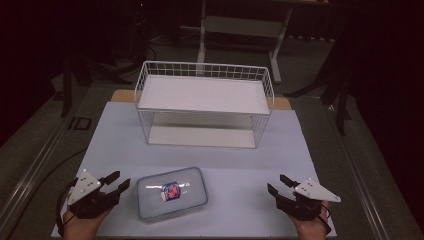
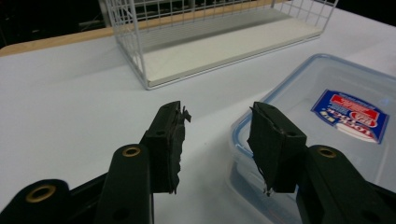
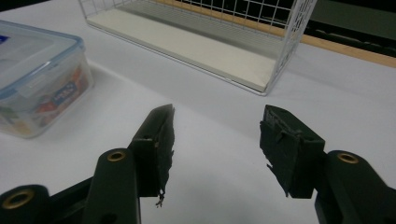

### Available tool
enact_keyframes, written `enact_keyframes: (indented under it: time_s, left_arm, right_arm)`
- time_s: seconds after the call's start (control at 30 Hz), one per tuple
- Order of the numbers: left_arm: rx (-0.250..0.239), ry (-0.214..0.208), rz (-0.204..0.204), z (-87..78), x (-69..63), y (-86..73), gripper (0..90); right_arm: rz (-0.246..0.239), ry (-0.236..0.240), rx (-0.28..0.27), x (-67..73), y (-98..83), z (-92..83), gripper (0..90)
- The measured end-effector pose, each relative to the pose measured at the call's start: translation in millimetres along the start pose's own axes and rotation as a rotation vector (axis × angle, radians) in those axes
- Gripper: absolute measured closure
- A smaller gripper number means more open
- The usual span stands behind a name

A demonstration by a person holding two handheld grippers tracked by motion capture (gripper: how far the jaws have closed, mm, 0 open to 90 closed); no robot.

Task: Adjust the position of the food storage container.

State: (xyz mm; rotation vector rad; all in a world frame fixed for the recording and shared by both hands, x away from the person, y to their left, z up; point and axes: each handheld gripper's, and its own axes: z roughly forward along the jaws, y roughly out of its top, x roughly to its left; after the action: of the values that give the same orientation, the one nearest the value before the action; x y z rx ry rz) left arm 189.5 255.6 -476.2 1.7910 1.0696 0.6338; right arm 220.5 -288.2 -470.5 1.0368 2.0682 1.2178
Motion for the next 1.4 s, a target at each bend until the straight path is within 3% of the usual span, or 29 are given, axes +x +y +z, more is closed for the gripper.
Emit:
enact_keyframes:
  time_s: [0.07, 0.2, 0.23, 0.33, 0.47, 0.63, 0.93, 1.1, 1.27, 1.4]
  left_arm:
    - [0.000, -0.027, -0.009, 0.0, 0.3, -0.4, 56.1]
    - [-0.001, -0.032, -0.008, -0.1, -0.2, -0.8, 59.0]
    - [0.010, -0.074, 0.012, -2.1, -3.7, -2.7, 66.3]
    - [0.038, -0.102, 0.026, -1.9, -7.0, -4.7, 75.3]
    - [0.094, -0.103, 0.047, 0.9, -10.9, -6.9, 89.5]
    - [0.128, -0.093, 0.066, 1.8, -14.7, -8.4, 89.8]
    - [0.169, -0.095, 0.056, -6.2, -14.8, -15.5, 90.0]
    - [0.220, -0.098, 0.038, -2.2, -12.0, -19.2, 90.0]
    - [0.277, -0.129, 0.083, 4.8, -18.8, -20.4, 90.0]
    - [0.287, -0.144, 0.098, 7.4, -20.9, -20.5, 90.0]
  right_arm:
    - [-0.011, -0.001, 0.000, 1.0, -0.1, 0.6, 43.3]
    - [-0.019, -0.001, -0.005, 1.6, 0.6, 0.9, 43.0]
    - [-0.016, -0.004, -0.008, 2.4, 1.0, 1.0, 42.1]
    - [-0.021, -0.001, -0.002, 2.9, 0.4, 2.1, 41.9]
    - [-0.024, 0.006, -0.003, 3.7, 0.3, 4.1, 41.5]
    - [-0.031, 0.011, -0.003, 4.8, 0.6, 4.6, 41.3]
    - [-0.020, 0.021, 0.000, 4.4, -0.2, 6.1, 41.8]
    - [-0.031, 0.033, 0.000, 7.0, 0.4, 8.3, 41.8]
    - [-0.030, 0.038, -0.001, 7.3, 0.6, 8.8, 41.8]
    - [-0.021, 0.035, -0.005, 5.9, 0.3, 7.9, 41.9]
